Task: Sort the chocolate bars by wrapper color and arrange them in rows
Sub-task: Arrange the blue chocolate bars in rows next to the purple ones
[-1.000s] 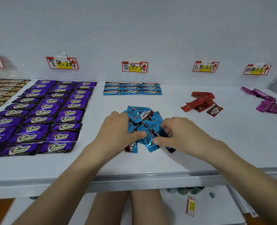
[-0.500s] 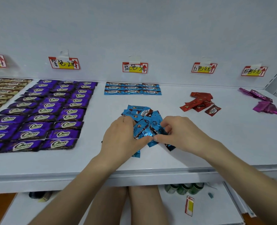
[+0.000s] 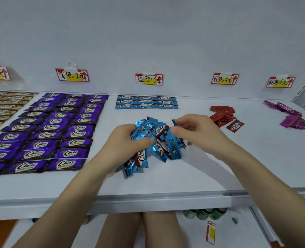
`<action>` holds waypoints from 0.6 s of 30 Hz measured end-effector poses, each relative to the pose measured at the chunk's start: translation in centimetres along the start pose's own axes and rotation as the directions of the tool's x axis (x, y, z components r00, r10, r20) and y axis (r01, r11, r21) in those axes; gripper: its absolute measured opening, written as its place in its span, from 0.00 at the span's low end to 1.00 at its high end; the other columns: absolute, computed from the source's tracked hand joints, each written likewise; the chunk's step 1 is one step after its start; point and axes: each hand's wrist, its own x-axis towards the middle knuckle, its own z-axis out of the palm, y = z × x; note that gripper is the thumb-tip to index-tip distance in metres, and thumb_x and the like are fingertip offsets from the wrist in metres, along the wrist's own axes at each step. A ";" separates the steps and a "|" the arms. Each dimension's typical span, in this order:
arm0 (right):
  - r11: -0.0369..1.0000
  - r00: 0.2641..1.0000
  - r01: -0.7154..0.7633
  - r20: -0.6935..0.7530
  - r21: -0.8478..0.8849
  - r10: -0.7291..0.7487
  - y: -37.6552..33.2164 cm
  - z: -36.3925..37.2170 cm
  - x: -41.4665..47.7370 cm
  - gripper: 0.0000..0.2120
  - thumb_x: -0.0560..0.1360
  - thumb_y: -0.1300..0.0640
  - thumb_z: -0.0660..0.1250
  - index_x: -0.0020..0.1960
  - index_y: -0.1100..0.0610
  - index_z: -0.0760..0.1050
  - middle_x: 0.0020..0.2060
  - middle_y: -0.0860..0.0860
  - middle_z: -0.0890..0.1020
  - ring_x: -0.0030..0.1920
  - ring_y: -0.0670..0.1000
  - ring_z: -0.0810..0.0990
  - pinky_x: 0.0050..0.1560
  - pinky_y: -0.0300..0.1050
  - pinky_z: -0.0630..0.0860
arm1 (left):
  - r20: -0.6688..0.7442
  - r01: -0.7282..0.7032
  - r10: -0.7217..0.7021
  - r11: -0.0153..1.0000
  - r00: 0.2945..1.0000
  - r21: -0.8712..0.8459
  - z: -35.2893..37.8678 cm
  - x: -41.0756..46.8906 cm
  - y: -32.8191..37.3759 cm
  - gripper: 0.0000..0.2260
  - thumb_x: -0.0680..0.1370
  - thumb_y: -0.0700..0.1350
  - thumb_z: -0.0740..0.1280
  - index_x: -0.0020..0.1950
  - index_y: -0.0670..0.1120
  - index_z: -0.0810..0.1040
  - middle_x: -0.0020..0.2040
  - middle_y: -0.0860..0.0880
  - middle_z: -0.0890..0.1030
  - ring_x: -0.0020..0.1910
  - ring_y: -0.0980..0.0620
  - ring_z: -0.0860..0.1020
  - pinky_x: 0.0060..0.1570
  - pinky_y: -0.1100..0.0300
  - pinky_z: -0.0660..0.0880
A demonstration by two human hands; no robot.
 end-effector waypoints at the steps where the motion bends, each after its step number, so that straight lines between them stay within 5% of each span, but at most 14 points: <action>1: 0.997 1.000 0.004 -0.011 0.071 -0.003 -0.4 0.2 0.3 0.04 0.74 0.53 0.67 0.47 0.52 0.77 0.43 0.50 0.81 0.43 0.44 0.79 0.40 0.38 0.76 | 0.019 0.029 -0.027 0.995 0.999 -0.098 -0.2 0.0 0.2 0.03 0.73 0.41 0.71 0.42 0.46 0.78 0.34 0.49 0.82 0.26 0.61 0.77 0.25 0.68 0.71; 4: 0.974 0.999 0.013 -0.052 0.227 -0.001 -1.4 0.9 1.3 0.07 0.77 0.57 0.62 0.43 0.57 0.77 0.41 0.57 0.80 0.41 0.49 0.77 0.47 0.52 0.76 | 0.053 0.089 -0.075 0.935 0.996 -0.345 -0.6 0.4 0.3 0.03 0.73 0.39 0.70 0.46 0.42 0.80 0.43 0.43 0.85 0.37 0.50 0.82 0.36 0.59 0.78; 8: 0.952 0.997 0.026 -0.074 0.304 -0.004 -2.8 1.8 2.4 0.11 0.78 0.55 0.60 0.48 0.63 0.75 0.51 0.68 0.76 0.43 0.62 0.75 0.52 0.62 0.74 | 0.021 0.083 -0.086 0.822 0.996 -0.564 -0.9 0.8 0.7 0.05 0.75 0.35 0.66 0.50 0.39 0.78 0.42 0.42 0.84 0.35 0.48 0.83 0.32 0.60 0.79; 11: 0.916 0.999 -0.003 -0.037 0.402 0.020 -3.4 1.9 2.9 0.12 0.79 0.54 0.59 0.49 0.63 0.74 0.52 0.65 0.78 0.51 0.63 0.79 0.52 0.58 0.77 | -0.083 0.014 -0.087 0.769 0.993 -0.639 -0.9 0.9 0.8 0.06 0.75 0.34 0.65 0.50 0.41 0.76 0.39 0.45 0.85 0.34 0.49 0.83 0.30 0.60 0.78; 14: 0.877 1.000 -0.008 0.028 0.481 -0.007 -3.6 2.4 2.6 0.09 0.79 0.57 0.59 0.49 0.60 0.76 0.43 0.57 0.83 0.43 0.54 0.83 0.47 0.51 0.81 | -0.206 -0.062 -0.084 0.787 0.975 -0.614 -0.6 1.2 0.8 0.06 0.76 0.37 0.66 0.52 0.42 0.77 0.41 0.46 0.85 0.38 0.49 0.84 0.36 0.56 0.80; 18: 0.904 0.997 0.024 0.054 0.426 -0.052 -3.7 2.9 2.1 0.10 0.79 0.56 0.59 0.53 0.58 0.76 0.49 0.62 0.80 0.47 0.58 0.82 0.49 0.55 0.80 | -0.241 -0.093 -0.072 0.790 0.968 -0.606 -0.1 1.1 1.3 0.02 0.76 0.39 0.66 0.47 0.45 0.77 0.37 0.47 0.85 0.35 0.50 0.83 0.35 0.56 0.81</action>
